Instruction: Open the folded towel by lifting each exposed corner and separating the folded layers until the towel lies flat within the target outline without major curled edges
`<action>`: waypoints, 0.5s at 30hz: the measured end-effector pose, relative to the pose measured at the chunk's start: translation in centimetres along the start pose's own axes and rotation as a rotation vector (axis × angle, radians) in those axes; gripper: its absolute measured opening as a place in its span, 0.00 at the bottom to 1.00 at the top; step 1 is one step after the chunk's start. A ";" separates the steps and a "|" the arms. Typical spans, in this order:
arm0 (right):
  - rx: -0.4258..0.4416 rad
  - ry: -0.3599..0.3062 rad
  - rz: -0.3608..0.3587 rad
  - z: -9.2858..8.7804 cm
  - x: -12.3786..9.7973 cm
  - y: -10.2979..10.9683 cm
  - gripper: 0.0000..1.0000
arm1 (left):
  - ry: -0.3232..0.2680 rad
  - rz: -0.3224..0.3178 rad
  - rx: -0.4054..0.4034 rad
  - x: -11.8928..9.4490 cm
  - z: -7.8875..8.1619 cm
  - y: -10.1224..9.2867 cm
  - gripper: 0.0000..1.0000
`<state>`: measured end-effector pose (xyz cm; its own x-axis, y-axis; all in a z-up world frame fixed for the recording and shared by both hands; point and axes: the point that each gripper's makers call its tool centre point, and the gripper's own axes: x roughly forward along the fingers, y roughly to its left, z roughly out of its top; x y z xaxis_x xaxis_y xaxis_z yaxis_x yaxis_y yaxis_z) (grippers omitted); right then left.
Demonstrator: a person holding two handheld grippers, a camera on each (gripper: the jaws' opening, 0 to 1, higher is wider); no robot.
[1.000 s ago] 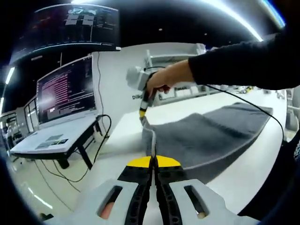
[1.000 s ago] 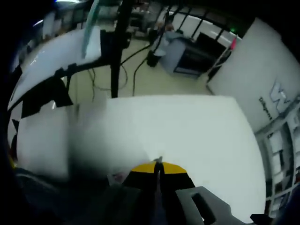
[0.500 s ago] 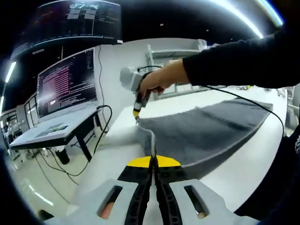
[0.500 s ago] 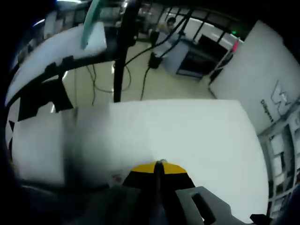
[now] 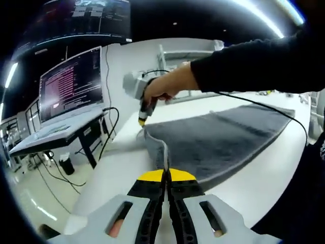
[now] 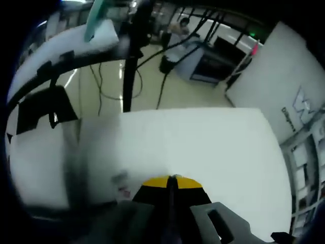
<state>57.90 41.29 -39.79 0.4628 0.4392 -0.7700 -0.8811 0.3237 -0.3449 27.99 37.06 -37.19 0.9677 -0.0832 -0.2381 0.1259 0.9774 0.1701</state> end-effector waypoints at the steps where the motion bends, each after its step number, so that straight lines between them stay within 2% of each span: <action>1: -0.001 0.001 -0.001 0.0 0.2 0.0 0.00 | 0.001 0.001 0.000 0.0 -0.1 0.0 0.00; 12: -0.004 0.009 0.007 -0.3 0.8 0.1 0.00 | 0.010 0.005 -0.017 0.1 -0.7 0.1 0.00; 15: -0.014 0.014 0.008 -0.5 1.3 0.3 0.00 | 0.027 0.003 -0.026 0.4 -1.5 0.2 0.00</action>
<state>58.16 41.54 -41.14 0.4540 0.4297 -0.7805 -0.8863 0.3080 -0.3460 28.11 37.46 -38.66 0.9617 -0.0752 -0.2637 0.1169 0.9823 0.1463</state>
